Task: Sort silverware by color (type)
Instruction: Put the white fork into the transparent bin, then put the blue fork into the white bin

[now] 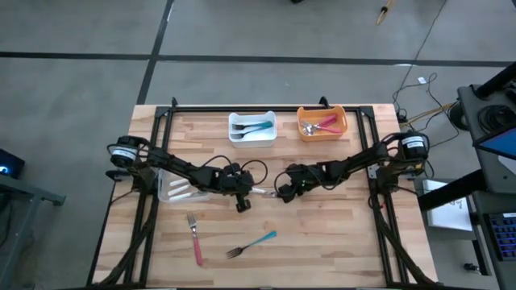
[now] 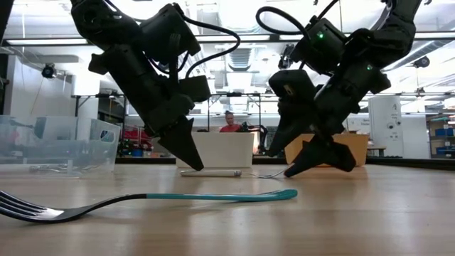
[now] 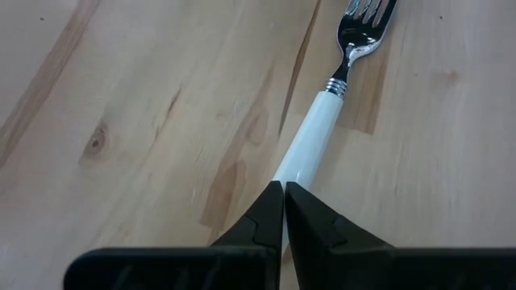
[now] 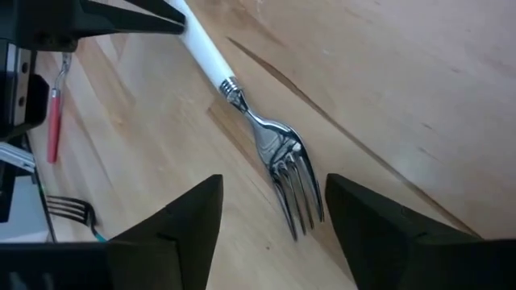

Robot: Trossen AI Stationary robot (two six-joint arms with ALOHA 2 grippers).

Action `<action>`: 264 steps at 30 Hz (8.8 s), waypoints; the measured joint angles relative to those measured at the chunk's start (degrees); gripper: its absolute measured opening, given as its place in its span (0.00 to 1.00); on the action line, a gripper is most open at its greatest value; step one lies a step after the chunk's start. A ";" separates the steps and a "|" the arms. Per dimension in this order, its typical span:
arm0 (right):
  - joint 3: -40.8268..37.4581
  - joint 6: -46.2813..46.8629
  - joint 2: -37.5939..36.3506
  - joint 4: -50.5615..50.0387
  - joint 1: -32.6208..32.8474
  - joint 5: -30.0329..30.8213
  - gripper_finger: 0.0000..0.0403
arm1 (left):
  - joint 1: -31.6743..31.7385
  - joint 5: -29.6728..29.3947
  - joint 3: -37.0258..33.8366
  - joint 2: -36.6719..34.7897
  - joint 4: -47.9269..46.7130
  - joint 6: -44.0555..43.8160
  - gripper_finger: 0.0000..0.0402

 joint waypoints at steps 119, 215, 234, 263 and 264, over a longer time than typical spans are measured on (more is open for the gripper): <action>0.35 -3.43 -5.84 1.88 -2.41 -4.32 0.14 | -1.12 7.97 3.52 -0.58 1.76 17.74 0.08; 9.42 -39.11 -17.40 -2.30 18.02 14.62 0.14 | -29.81 -37.22 4.52 -33.73 -24.90 -17.33 0.18; 38.47 -56.18 11.29 -22.08 23.22 14.60 0.14 | -30.18 -38.76 4.50 -32.53 -23.36 -17.26 0.18; 53.53 -55.98 30.61 -29.46 24.36 16.63 0.21 | -33.27 -38.65 15.11 -17.06 -16.33 -12.42 0.18; 53.53 -56.71 30.69 -29.35 24.35 16.59 0.22 | -33.27 -38.67 15.27 -17.05 -16.44 -11.72 0.18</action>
